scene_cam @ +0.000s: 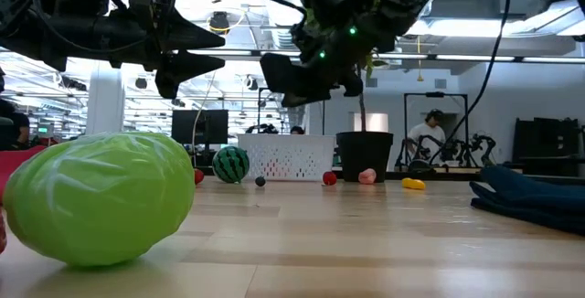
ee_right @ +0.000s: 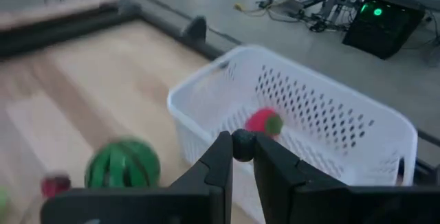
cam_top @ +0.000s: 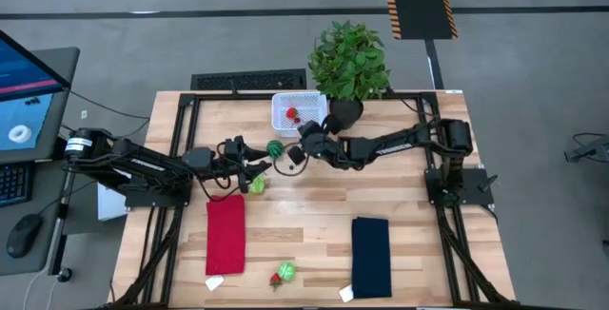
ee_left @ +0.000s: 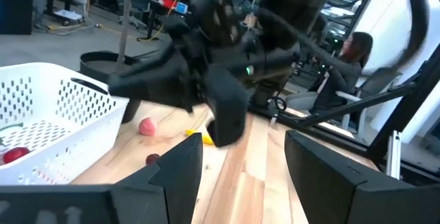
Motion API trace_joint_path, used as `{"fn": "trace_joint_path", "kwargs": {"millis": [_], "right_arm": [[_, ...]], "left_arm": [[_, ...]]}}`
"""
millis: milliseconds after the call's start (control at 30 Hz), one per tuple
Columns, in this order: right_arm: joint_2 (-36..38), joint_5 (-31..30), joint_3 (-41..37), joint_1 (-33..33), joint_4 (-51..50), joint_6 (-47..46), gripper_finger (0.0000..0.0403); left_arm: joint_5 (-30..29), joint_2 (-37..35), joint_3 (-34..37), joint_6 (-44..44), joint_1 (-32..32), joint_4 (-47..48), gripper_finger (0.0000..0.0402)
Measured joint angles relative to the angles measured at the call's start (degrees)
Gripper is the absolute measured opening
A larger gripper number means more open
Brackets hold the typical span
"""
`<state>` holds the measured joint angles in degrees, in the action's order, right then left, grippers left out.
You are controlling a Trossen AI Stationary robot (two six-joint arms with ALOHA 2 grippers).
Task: Pick and placing Produce into tupperware
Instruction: Put the blueberry into the white basket
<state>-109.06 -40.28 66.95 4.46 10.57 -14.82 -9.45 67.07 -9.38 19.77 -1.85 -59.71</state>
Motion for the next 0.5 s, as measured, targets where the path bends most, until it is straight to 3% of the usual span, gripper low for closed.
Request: {"fn": "trace_joint_path", "kwargs": {"millis": [167, 500], "right_arm": [[-0.02, 1.57, 1.28, 1.69, -0.28, -0.50, 0.0070], [-0.02, 10.68, 1.34, 5.93, -1.79, -6.71, 0.0079]], "left_arm": [[0.45, 0.00, -0.01, 0.78, 0.27, -0.07, 0.0196], [0.59, 0.00, -0.01, 0.96, 0.68, -0.27, 0.0196]]}}
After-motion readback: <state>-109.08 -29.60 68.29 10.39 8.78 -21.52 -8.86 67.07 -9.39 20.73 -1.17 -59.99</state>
